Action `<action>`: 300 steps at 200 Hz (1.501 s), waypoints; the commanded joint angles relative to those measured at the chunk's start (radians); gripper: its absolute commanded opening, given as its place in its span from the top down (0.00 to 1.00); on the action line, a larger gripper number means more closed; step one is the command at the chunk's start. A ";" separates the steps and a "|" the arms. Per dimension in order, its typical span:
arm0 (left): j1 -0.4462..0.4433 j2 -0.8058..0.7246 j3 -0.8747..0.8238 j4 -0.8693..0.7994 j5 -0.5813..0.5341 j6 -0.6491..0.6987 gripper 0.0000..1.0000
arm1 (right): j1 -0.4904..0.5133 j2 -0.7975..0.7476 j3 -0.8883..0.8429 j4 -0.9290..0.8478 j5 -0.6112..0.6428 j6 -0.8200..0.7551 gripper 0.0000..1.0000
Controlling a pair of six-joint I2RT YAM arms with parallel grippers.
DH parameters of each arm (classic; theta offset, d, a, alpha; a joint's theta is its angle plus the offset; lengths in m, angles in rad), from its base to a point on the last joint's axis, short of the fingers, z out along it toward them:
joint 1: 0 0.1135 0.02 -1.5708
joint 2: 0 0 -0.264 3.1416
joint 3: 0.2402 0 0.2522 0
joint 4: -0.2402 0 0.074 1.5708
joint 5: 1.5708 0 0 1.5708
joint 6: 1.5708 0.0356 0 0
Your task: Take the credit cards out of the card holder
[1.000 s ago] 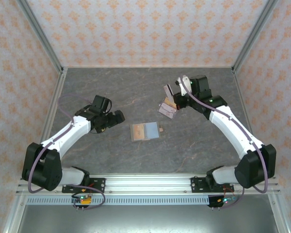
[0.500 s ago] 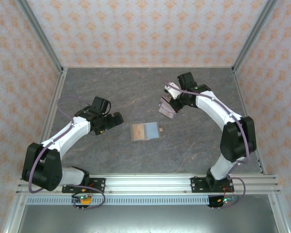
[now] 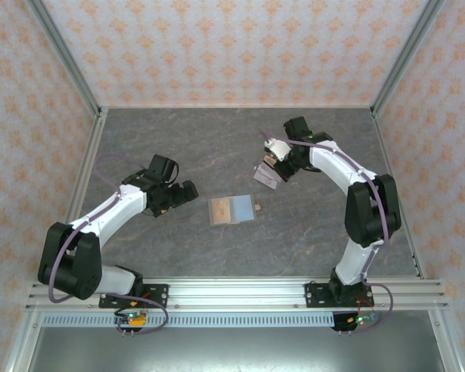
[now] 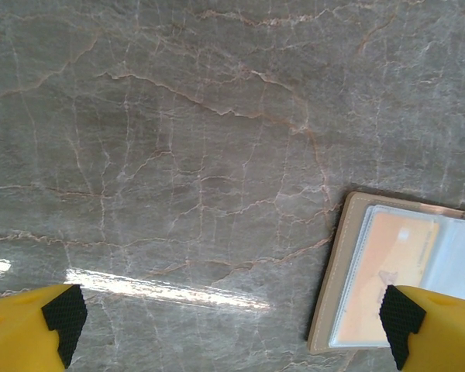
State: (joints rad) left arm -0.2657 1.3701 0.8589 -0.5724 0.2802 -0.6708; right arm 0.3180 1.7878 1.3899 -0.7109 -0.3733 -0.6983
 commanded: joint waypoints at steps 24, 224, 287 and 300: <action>0.010 0.002 0.000 -0.015 -0.001 0.019 0.00 | -0.001 0.031 0.040 -0.039 0.017 -0.021 1.00; 0.014 -0.089 -0.035 -0.011 -0.031 -0.020 0.00 | 0.162 -0.347 -0.151 0.059 0.175 0.871 0.48; 0.013 -0.088 -0.037 -0.003 0.002 -0.026 0.00 | 0.415 -0.288 -0.282 0.228 0.237 1.085 0.31; 0.013 -0.085 -0.037 0.000 0.012 -0.026 0.00 | 0.439 -0.238 -0.270 0.238 0.237 1.127 0.33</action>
State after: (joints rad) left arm -0.2607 1.2953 0.8310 -0.5793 0.2806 -0.6830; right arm 0.7200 1.4799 1.1141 -0.5457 -0.1879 0.3096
